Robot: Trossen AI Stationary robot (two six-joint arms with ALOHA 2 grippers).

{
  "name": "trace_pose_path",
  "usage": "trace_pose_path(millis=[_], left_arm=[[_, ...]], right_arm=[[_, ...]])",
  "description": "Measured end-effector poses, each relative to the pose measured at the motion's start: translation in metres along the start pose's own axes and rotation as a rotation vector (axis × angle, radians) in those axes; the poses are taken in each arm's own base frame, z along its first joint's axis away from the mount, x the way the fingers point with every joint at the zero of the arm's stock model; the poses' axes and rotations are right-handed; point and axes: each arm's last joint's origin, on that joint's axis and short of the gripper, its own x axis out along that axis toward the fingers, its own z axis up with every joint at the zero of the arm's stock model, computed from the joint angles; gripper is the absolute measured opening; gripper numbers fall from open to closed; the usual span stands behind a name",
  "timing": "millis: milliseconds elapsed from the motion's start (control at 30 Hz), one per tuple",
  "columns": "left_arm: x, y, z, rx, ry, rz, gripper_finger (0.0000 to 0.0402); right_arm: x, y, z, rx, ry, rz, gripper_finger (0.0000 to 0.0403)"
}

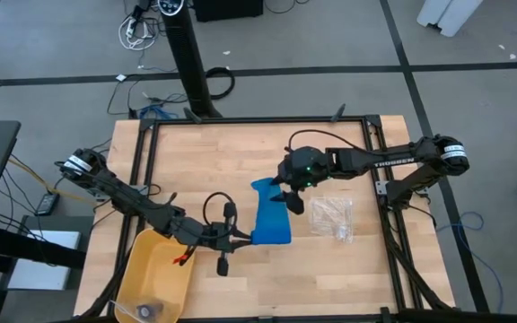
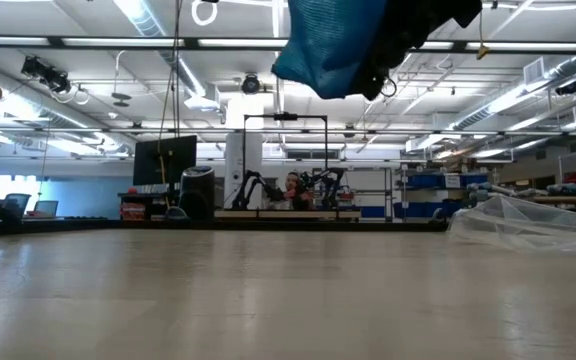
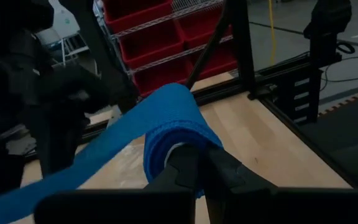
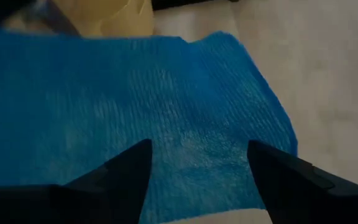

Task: Roll bandage
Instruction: Roll the blue bandage

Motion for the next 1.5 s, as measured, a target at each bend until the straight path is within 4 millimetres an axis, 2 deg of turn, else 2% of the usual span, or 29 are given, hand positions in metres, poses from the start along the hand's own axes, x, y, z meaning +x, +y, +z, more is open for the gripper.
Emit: trace_pose_path(millis=[167, 400, 633, 833, 933, 1033, 1233, 1367, 1500], left_arm=[[0.000, 0.000, 0.001, -0.005, -0.011, 0.003, 0.0013], [0.000, 0.000, -0.001, -0.014, 0.010, -0.002, 0.0013], [0.000, -0.002, -0.004, -0.039, 0.035, -0.028, 0.0013], [0.000, -0.001, 0.000, -0.052, 0.002, -0.029, 0.0013], [0.000, 0.001, 0.002, -0.060, -0.011, 0.039, 0.0013], [0.000, 0.003, 0.004, -0.053, -0.026, 0.099, 0.0013], [-0.001, 0.004, 0.005, -0.025, -0.021, 0.150, 0.0013], [-0.004, 0.009, 0.014, -0.033, -0.083, 0.193, 0.0013], [-0.005, 0.010, 0.019, -0.011, -0.124, 0.197, 0.0013]], right_arm=[[0.000, -0.001, 0.000, -0.240, -0.003, -0.044, 0.0266], [0.001, 0.007, 0.003, -0.384, -0.035, -0.033, 0.0269], [0.002, 0.014, -0.010, -0.263, 0.084, -0.005, 0.0269], [0.002, 0.027, -0.013, -0.293, 0.099, -0.029, 0.0279], [-0.003, 0.031, -0.017, -0.313, 0.145, -0.052, 0.0285], [-0.010, 0.032, -0.023, -0.252, 0.179, -0.026, 0.0285], [-0.006, 0.033, -0.063, -0.219, 0.087, 0.011, 0.0273], [-0.001, 0.029, -0.094, -0.202, -0.114, 0.035, 0.0267], [0.001, 0.029, -0.114, -0.179, -0.295, 0.074, 0.0259]])
